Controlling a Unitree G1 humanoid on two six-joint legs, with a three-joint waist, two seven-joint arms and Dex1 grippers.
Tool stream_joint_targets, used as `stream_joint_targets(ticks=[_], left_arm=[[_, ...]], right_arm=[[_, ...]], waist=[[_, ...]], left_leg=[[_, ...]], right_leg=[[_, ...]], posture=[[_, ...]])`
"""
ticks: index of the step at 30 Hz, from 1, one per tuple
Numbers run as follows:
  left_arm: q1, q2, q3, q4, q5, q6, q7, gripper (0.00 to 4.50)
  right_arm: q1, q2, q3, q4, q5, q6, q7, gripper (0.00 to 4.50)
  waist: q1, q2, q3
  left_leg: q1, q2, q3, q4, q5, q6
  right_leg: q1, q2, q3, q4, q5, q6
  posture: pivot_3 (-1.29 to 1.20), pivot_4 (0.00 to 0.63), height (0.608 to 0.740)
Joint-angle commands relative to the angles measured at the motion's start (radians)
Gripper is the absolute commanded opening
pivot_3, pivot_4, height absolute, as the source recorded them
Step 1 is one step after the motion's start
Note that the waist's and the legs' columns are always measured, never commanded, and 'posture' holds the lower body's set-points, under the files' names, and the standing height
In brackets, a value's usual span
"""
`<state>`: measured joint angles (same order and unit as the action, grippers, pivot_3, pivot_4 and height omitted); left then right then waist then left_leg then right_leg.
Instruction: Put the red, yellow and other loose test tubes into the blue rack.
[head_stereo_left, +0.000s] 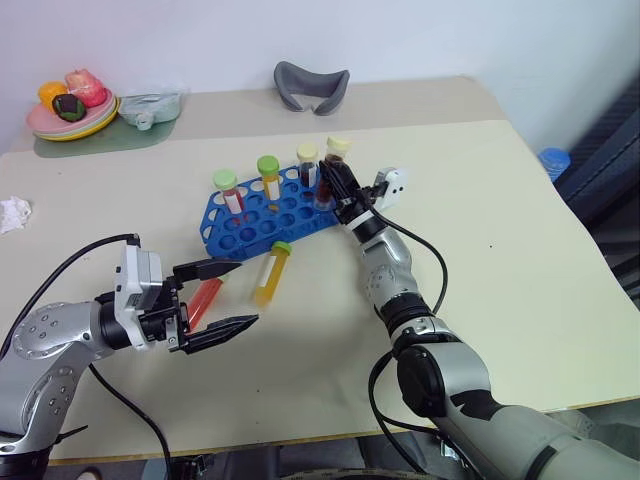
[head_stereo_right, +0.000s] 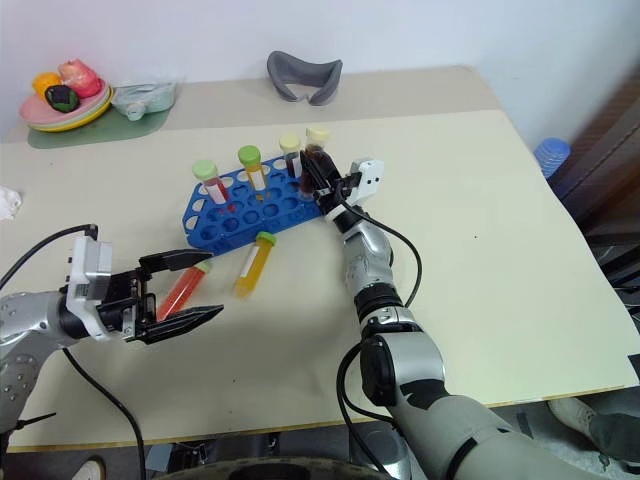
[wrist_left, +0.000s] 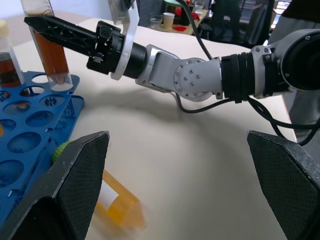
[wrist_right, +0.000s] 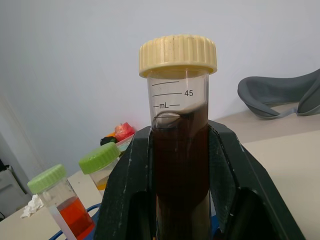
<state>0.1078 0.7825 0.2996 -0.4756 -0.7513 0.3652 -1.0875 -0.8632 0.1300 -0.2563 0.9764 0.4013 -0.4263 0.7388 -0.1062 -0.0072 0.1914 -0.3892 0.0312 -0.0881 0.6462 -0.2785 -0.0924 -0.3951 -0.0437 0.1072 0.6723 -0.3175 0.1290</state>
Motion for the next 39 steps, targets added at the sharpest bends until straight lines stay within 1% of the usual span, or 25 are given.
stream_joint_targets(ticks=[1, 8, 15, 24, 26, 27, 29, 31, 32, 39], left_arm=[[0.003, 0.001, 0.024, -0.032, -0.013, -0.009, 0.002, 4.50], [0.020, -0.003, 0.032, -0.044, -0.014, -0.013, 0.009, 4.50], [0.027, -0.004, 0.038, -0.047, -0.017, -0.014, 0.012, 4.50], [0.021, -0.003, 0.036, -0.042, -0.020, -0.012, 0.009, 4.50], [0.020, -0.003, 0.035, -0.042, -0.021, -0.011, 0.009, 4.50], [0.020, -0.003, 0.035, -0.043, -0.022, -0.010, 0.010, 4.50], [0.019, -0.004, 0.032, -0.043, -0.023, -0.009, 0.010, 4.50], [0.019, -0.005, 0.030, -0.043, -0.023, -0.009, 0.010, 4.50], [0.018, -0.006, 0.028, -0.042, -0.023, -0.009, 0.010, 4.50], [0.003, -0.012, 0.015, -0.031, -0.018, -0.010, 0.008, 4.50]], right_arm=[[-0.008, 0.012, 0.014, 0.023, -0.031, -0.054, -0.021, 0.79], [-0.008, 0.007, 0.014, 0.085, -0.082, -0.156, -0.080, 0.79], [0.000, 0.015, 0.012, 0.098, -0.084, -0.213, -0.093, 0.79], [0.022, 0.016, 0.041, 0.107, -0.123, -0.278, -0.117, 0.79], [0.027, 0.016, 0.047, 0.107, -0.130, -0.286, -0.125, 1.84], [0.030, 0.016, 0.049, 0.107, -0.134, -0.289, -0.128, 2.19], [0.037, 0.015, 0.057, 0.104, -0.145, -0.301, -0.138, 3.23], [0.042, 0.015, 0.061, 0.100, -0.150, -0.308, -0.145, 4.18], [0.044, 0.015, 0.062, 0.098, -0.152, -0.308, -0.147, 4.40], [0.051, 0.009, 0.068, 0.091, -0.164, -0.311, -0.158, 4.40]], waist=[[0.000, 0.000, 0.000], [-0.001, 0.000, 0.000], [0.001, 0.000, 0.000], [0.002, 0.000, 0.000], [0.002, 0.000, 0.000], [0.002, 0.000, 0.000], [0.001, 0.000, 0.000], [0.000, 0.000, 0.000], [-0.002, 0.000, 0.000], [-0.003, 0.000, 0.000]], left_leg=[[0.000, 0.000, 0.000, 0.000, 0.000, 0.000], [0.000, 0.000, 0.000, 0.000, 0.000, 0.000], [0.001, 0.000, 0.000, 0.000, 0.000, 0.000], [0.001, 0.000, 0.000, 0.000, 0.000, 0.000], [0.001, 0.000, 0.000, 0.000, 0.000, 0.000], [0.001, 0.000, 0.000, 0.000, 0.000, 0.000], [0.001, 0.000, 0.000, 0.000, 0.000, 0.000], [0.001, 0.000, 0.000, 0.000, 0.000, 0.000], [0.001, 0.000, 0.000, 0.000, 0.000, -0.001], [0.001, 0.000, 0.000, 0.000, 0.000, -0.001]], right_leg=[[0.000, 0.000, 0.000, 0.000, 0.000, 0.000], [0.000, 0.000, 0.000, 0.000, 0.000, 0.000], [0.001, 0.000, 0.000, 0.000, 0.000, 0.000], [0.001, 0.000, 0.000, 0.000, 0.000, 0.000], [0.001, 0.000, 0.000, 0.000, 0.000, 0.000], [0.001, 0.000, 0.000, 0.000, 0.000, 0.000], [0.001, 0.000, 0.000, 0.000, 0.000, 0.000], [0.001, 0.000, 0.000, 0.000, 0.000, 0.000], [0.001, 0.000, 0.000, 0.000, 0.000, 0.000], [0.001, 0.000, 0.000, 0.000, 0.000, 0.000]], posture=[[0.00, 0.150, 0.740], [0.00, 0.150, 0.740], [0.00, 0.150, 0.740], [0.00, 0.150, 0.740], [0.00, 0.150, 0.740], [0.00, 0.150, 0.740], [0.00, 0.150, 0.740], [0.00, 0.150, 0.740], [0.00, 0.150, 0.740], [0.00, 0.150, 0.740]])
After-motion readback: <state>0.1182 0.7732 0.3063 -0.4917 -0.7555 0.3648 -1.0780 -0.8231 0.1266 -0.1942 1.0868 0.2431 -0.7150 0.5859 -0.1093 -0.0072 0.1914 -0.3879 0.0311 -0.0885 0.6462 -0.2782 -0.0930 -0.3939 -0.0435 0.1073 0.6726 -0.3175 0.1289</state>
